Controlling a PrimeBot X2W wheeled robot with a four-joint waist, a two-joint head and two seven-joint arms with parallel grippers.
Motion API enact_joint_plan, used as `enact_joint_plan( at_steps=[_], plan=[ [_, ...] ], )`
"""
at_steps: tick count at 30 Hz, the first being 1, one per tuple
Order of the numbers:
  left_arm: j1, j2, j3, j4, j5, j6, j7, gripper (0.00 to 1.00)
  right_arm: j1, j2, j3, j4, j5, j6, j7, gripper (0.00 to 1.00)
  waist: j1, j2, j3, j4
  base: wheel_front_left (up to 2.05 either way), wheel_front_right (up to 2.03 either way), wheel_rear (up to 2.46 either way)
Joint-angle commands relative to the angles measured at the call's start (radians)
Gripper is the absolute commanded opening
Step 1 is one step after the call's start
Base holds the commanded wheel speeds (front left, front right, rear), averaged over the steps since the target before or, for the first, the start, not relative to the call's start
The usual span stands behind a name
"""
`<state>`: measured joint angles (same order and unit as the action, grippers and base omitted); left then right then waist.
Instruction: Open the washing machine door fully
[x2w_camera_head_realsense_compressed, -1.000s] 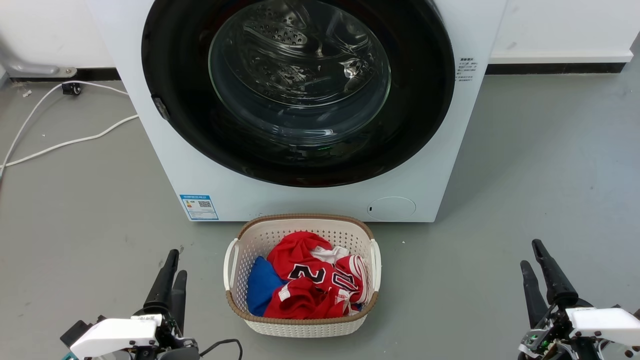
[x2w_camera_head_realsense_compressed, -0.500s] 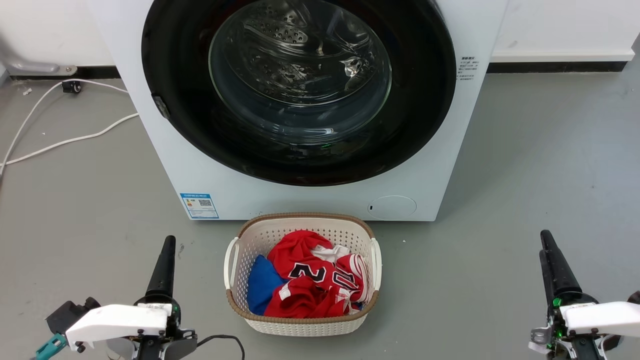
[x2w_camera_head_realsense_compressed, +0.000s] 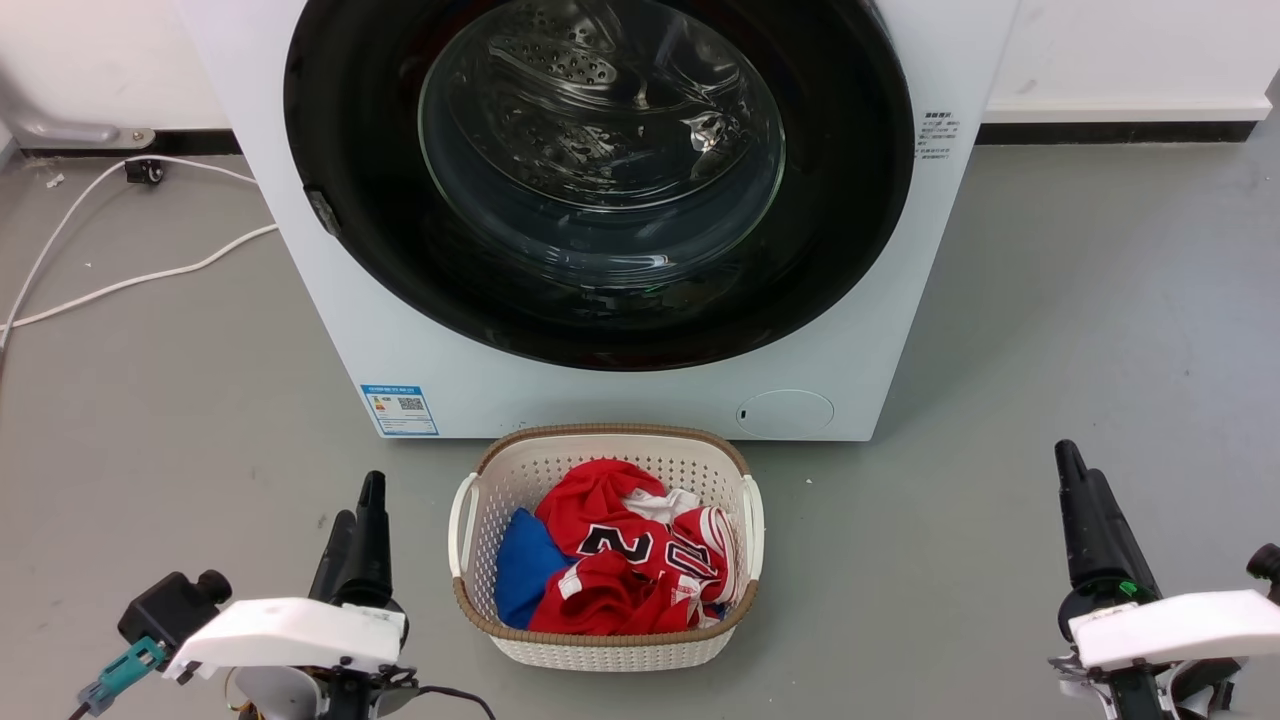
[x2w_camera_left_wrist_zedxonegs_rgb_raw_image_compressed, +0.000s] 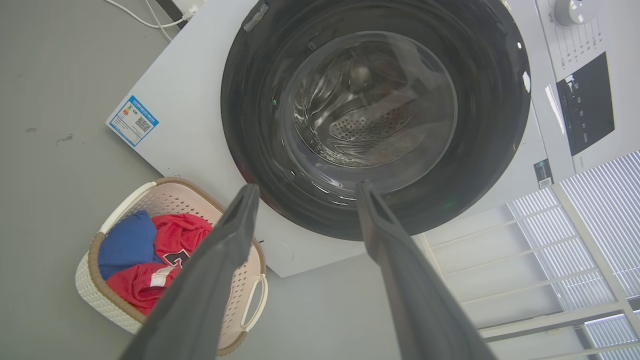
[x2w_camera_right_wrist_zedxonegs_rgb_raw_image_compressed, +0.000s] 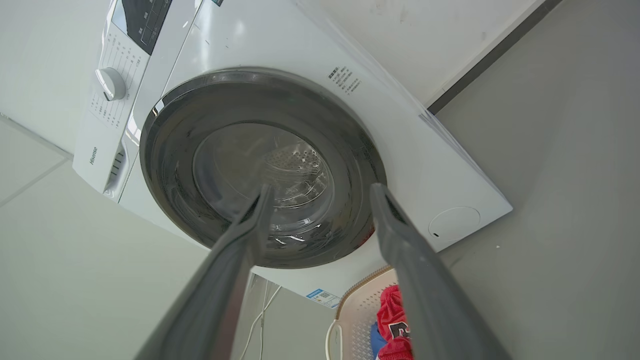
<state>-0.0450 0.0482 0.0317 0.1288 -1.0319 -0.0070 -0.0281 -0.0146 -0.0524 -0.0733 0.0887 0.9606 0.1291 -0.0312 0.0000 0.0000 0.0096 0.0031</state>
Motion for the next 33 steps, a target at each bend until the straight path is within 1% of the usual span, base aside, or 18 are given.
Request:
enact_joint_plan(
  at_steps=[1,5,11,33],
  plan=[
    [-0.003,0.002,-0.012,-0.021,0.052,0.01,-0.013,1.0,-0.004,-0.002,0.011,-0.033,-0.065,0.002,-0.013,1.0,0.0,0.0,0.0,0.0,0.0,0.0,0.0],
    [0.002,0.002,-0.027,-0.022,0.127,0.022,-0.027,1.0,0.008,-0.001,0.029,-0.045,-0.152,0.002,-0.027,1.0,0.0,0.0,0.0,0.001,0.0,0.0,0.0],
    [0.008,0.004,-0.049,-0.026,0.225,0.041,-0.048,1.0,0.025,-0.001,0.041,-0.058,-0.249,0.002,-0.047,1.0,0.0,0.0,-0.001,0.002,0.0,0.0,0.0],
    [0.032,0.014,-0.112,-0.062,0.501,0.081,-0.113,1.0,0.071,0.0,0.054,-0.127,-0.522,0.002,-0.112,1.0,0.0,0.0,-0.002,0.007,0.0,0.0,0.0]
  ],
)
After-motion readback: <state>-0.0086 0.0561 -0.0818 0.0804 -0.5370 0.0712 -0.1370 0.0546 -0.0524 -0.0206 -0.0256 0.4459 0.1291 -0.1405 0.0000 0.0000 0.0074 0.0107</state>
